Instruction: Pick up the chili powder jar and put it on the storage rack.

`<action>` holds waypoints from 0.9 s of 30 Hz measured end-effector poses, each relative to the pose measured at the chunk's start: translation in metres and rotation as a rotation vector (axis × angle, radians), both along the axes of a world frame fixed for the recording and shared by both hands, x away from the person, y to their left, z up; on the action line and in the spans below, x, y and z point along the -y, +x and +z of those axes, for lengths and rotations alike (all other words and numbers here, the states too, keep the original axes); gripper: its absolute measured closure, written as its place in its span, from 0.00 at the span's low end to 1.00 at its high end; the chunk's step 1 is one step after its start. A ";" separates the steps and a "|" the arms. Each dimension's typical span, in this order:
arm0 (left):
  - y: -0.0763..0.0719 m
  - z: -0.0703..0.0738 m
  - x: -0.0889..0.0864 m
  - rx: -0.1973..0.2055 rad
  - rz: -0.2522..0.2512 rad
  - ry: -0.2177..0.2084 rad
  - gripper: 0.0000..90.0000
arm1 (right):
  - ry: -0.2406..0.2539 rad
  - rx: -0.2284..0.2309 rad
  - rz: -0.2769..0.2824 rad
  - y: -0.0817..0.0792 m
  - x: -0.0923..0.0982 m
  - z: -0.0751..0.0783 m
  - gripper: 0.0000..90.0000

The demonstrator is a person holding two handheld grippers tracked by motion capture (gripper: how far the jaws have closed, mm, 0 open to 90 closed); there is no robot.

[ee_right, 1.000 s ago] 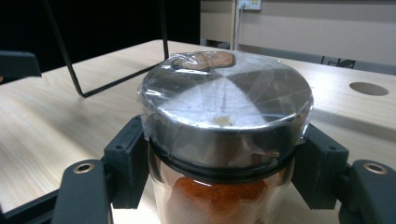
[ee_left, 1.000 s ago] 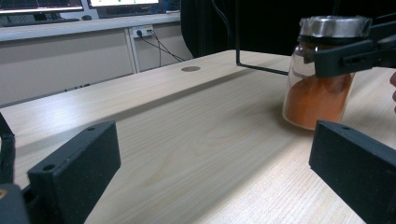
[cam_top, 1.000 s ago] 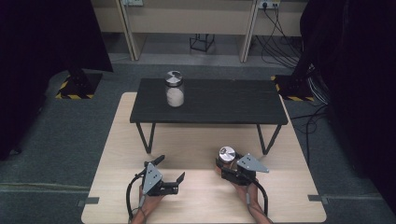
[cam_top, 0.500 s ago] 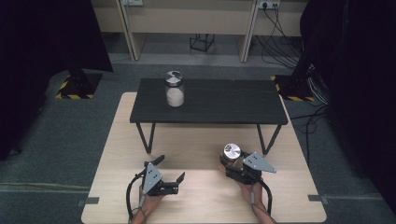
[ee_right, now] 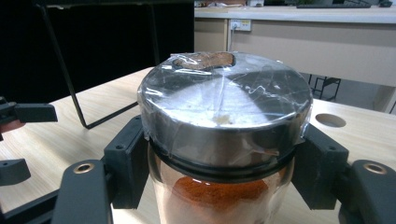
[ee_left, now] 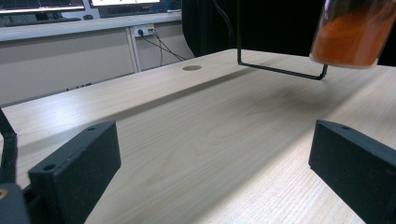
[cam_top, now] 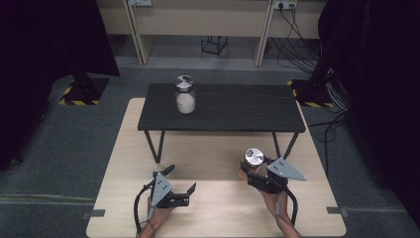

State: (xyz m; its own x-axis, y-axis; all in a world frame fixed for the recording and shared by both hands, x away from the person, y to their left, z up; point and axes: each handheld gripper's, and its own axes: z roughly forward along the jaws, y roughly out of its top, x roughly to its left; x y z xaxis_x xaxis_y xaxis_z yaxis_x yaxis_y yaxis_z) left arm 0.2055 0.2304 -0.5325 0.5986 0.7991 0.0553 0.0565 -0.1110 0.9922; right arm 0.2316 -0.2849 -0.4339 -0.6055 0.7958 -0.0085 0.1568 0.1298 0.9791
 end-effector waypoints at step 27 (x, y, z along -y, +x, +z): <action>0.000 0.000 0.000 -0.001 -0.001 -0.003 0.01 | 0.009 0.048 0.051 -0.005 -0.001 0.081 0.35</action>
